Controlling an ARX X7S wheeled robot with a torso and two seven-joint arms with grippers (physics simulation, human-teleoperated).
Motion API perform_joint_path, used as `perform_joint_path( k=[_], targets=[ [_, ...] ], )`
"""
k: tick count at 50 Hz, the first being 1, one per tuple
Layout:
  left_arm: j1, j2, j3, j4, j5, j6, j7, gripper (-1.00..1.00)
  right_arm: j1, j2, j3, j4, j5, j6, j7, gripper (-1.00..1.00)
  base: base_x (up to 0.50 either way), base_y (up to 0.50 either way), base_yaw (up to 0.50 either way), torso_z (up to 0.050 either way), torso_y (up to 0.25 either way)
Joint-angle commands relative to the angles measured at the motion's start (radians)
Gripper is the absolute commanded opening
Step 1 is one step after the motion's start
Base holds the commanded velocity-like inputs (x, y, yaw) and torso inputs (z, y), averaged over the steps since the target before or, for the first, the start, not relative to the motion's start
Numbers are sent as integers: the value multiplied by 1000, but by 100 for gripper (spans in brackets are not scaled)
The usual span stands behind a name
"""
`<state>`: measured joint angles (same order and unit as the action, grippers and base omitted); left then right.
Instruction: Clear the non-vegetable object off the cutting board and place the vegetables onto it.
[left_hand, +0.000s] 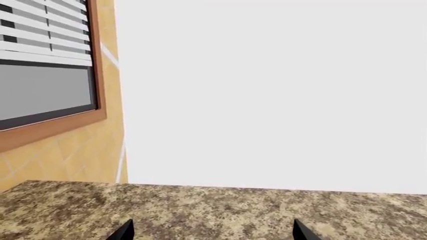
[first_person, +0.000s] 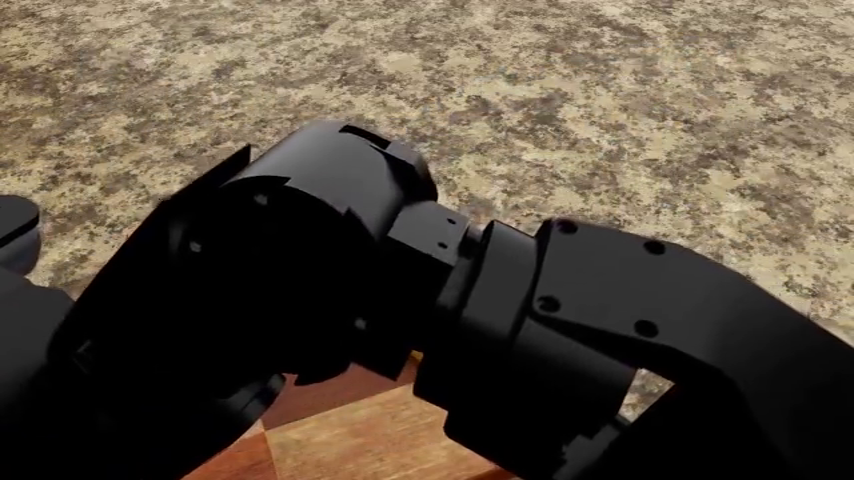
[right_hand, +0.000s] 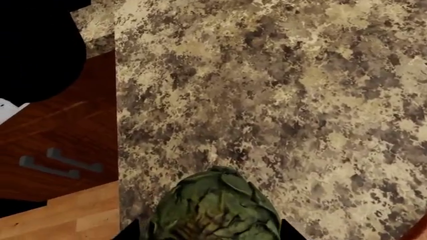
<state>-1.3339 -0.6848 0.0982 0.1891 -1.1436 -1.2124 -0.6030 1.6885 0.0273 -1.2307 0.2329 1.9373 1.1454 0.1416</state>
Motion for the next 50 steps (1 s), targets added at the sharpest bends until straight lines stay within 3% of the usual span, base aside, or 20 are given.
perform_joint_path(
  k=[1, 17, 18, 50],
  targets=[
    [7, -4, 3, 2, 0, 6, -1, 100, -17, 4, -34, -2, -12, -9, -27, 100, 0, 0, 0, 0, 0],
    [22, -8, 1, 3, -4, 18, 0, 100, -77, 12, -111, 1, -49, -7, -44, 100, 0, 0, 0, 0, 0],
    [23, -9, 1, 6, -6, 17, -2, 100, -78, 14, -115, -3, -57, -8, -43, -100, 0, 0, 0, -11, 0],
    [-35, -7, -9, 11, -54, -16, -45, 100, 153, 101, 5, -124, 107, -31, 130, -100, 0, 0, 0, 0, 0]
  ],
)
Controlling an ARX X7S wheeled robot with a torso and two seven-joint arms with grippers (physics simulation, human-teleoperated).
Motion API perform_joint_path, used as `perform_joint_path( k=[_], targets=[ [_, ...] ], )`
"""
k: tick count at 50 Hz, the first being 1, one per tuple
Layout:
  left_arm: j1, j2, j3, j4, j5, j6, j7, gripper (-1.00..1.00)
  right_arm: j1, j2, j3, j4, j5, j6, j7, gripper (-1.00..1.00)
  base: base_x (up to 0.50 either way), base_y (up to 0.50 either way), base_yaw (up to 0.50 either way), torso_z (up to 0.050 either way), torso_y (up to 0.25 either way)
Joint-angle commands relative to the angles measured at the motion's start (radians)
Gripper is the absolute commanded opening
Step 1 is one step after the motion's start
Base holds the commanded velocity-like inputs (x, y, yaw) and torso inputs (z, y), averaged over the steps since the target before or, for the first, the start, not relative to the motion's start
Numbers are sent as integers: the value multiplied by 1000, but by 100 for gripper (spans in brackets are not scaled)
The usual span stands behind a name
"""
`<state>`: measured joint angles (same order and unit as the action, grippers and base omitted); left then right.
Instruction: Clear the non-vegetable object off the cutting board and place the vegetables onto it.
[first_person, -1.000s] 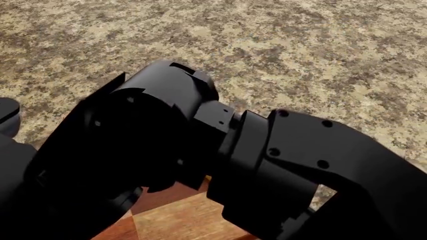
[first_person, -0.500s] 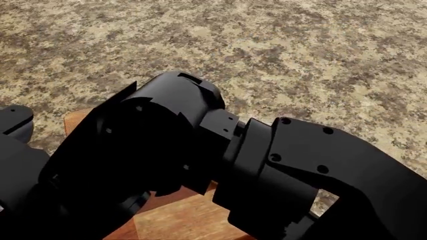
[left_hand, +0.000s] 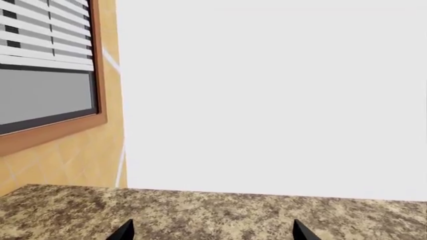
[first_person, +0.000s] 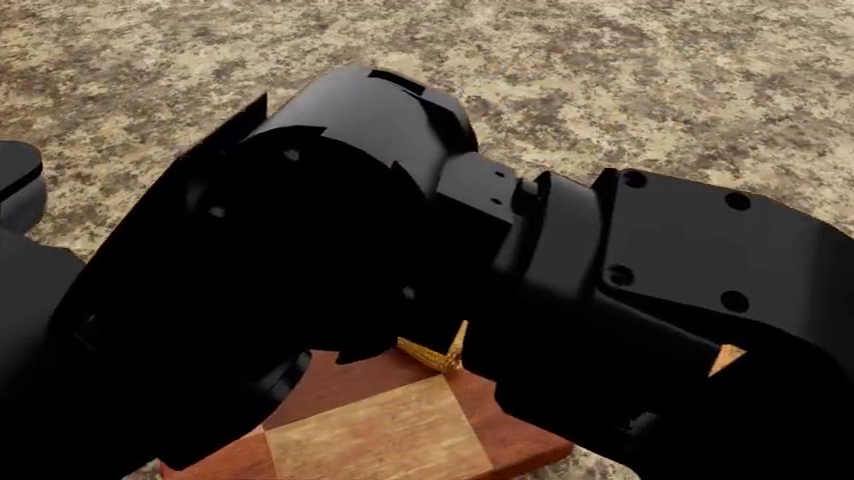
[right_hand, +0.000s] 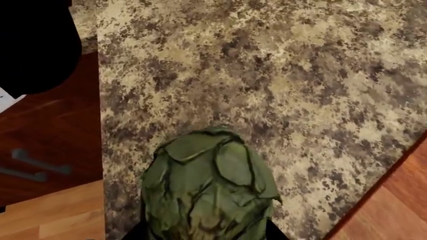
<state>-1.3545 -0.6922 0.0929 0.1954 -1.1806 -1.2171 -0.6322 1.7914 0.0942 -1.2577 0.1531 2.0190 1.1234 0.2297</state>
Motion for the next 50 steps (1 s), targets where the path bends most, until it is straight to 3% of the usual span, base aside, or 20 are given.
perform_joint_path(
  k=[1, 24, 50],
  targets=[
    [-15, 0, -3, 5, -18, -12, -16, 100, 51, 37, 32, -48, 31, -10, 46, -100, 0, 0, 0, 0, 0],
    [-41, 18, 8, 11, -46, -25, -42, 100, 67, 327, 9, -209, 251, -57, 327, -100, 0, 0, 0, 0, 0],
    [-63, 18, 30, -2, -42, -19, -39, 100, 76, 464, 14, -205, 239, -58, 354, -100, 0, 0, 0, 0, 0]
  ],
)
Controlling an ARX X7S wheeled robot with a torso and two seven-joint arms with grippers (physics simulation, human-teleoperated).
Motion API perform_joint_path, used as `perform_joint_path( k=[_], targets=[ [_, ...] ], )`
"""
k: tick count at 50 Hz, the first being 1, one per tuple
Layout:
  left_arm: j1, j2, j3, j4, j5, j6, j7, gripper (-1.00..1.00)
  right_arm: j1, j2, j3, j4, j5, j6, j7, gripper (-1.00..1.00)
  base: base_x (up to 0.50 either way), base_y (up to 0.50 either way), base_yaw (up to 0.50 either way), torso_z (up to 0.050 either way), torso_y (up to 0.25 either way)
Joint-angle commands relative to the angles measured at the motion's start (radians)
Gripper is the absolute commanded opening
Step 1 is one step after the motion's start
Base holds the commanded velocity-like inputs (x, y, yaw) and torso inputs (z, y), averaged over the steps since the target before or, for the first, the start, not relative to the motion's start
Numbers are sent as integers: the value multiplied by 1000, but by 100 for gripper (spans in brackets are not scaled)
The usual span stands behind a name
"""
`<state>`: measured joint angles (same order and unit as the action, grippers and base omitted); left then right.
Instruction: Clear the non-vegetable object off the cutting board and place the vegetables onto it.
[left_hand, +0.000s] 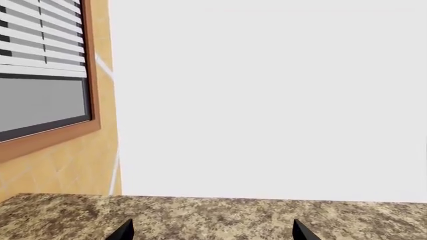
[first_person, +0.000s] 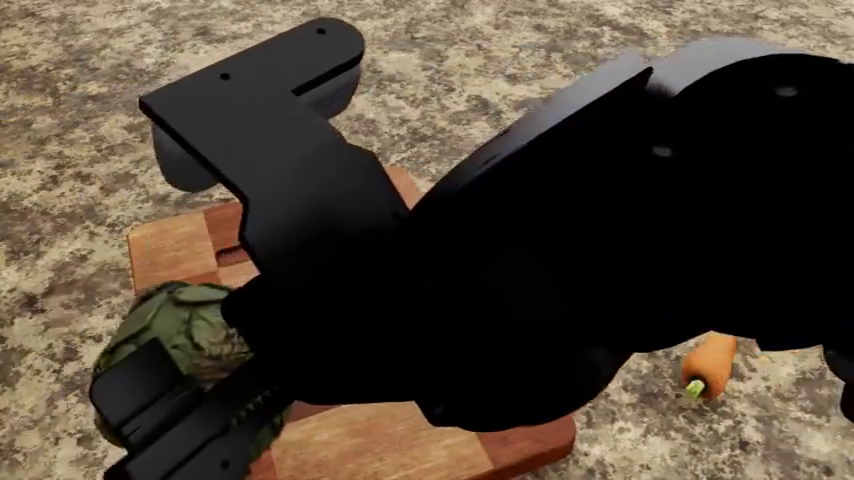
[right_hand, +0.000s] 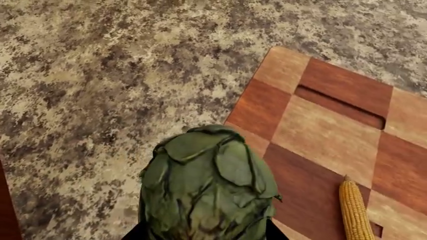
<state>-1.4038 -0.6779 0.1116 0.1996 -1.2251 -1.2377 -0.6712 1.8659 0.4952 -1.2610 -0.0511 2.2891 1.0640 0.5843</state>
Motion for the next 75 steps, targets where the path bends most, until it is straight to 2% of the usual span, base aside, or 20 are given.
perform_joint_path(
  k=[1, 18, 31, 59, 60, 75],
  targets=[
    [-14, 4, 12, -7, 2, 2, 0, 100, 3, 65, 16, -1, -33, 4, 0, -100, 0, 0, 0, 0, 0],
    [-3, -5, 12, 3, -8, 5, -7, 100, -59, 122, 22, 37, -126, -24, -45, -100, 0, 0, 0, 0, 0],
    [-9, -10, 17, -1, -8, 8, -8, 100, -152, 66, -5, 132, -264, -50, -178, -100, 0, 0, 0, 0, 0],
    [-10, -24, 19, -1, -18, 15, -13, 100, -199, 21, -35, 175, -315, -53, -235, -100, 0, 0, 0, 0, 0],
    [-9, -25, 18, 0, -18, 15, -13, 100, -194, 20, -34, 175, -311, -51, -233, 100, 0, 0, 0, 0, 0],
    [-13, -28, 13, 1, -33, 14, -24, 100, -69, 35, -2, 131, -237, -13, -153, 100, 0, 0, 0, 0, 0]
  ],
)
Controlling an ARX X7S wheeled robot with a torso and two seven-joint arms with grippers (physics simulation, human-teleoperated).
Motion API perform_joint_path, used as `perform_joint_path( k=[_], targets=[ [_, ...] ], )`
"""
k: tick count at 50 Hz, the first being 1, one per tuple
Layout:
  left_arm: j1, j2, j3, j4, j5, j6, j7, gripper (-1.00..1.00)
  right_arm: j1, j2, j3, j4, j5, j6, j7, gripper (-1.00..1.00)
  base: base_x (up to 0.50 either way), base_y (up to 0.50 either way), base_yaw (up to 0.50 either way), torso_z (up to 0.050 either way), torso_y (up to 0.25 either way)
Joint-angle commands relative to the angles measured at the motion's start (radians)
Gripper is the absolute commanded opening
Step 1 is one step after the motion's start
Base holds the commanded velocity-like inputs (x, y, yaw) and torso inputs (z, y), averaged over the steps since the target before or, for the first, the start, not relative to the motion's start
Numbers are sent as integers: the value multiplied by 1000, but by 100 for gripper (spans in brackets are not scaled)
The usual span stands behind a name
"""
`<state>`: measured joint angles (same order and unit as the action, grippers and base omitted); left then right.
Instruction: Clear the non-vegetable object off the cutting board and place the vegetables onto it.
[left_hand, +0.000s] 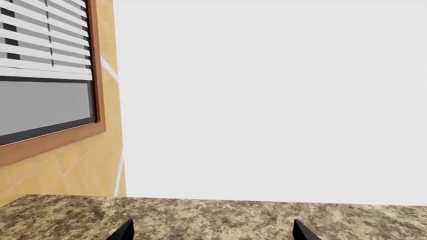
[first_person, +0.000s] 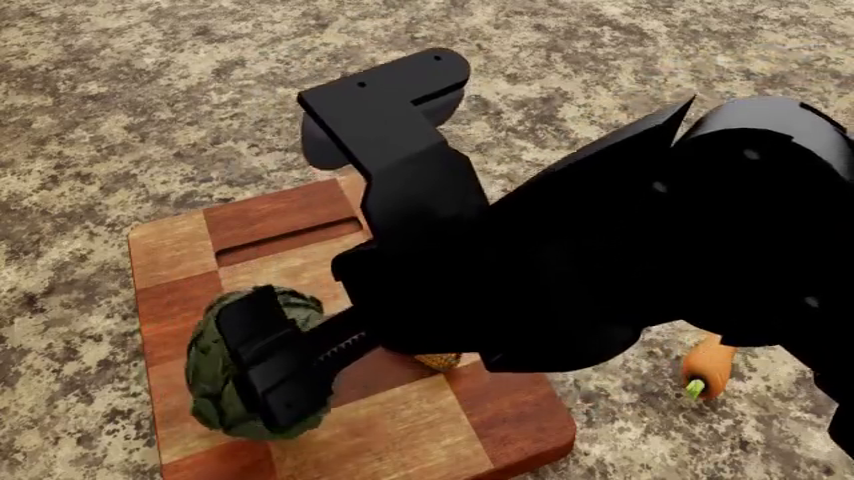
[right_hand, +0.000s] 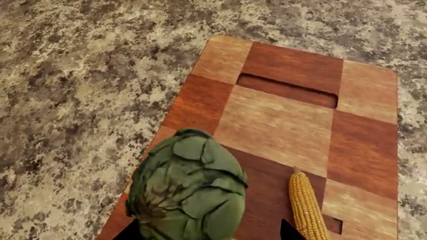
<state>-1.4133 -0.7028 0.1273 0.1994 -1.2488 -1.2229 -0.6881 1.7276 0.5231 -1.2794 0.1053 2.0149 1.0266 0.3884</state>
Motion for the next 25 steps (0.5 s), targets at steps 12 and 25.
perform_joint_path(
  k=[12, 25],
  targets=[
    [-30, -4, 1, -7, -16, -6, -11, 100, 140, 1, 33, -41, 72, 41, 76, 100, 0, 0, 0, 0, 0],
    [-24, -7, -5, 3, -36, -8, -25, 100, 214, 91, 76, -188, 199, 3, 230, 100, 0, 0, 0, 0, 0]
  ],
)
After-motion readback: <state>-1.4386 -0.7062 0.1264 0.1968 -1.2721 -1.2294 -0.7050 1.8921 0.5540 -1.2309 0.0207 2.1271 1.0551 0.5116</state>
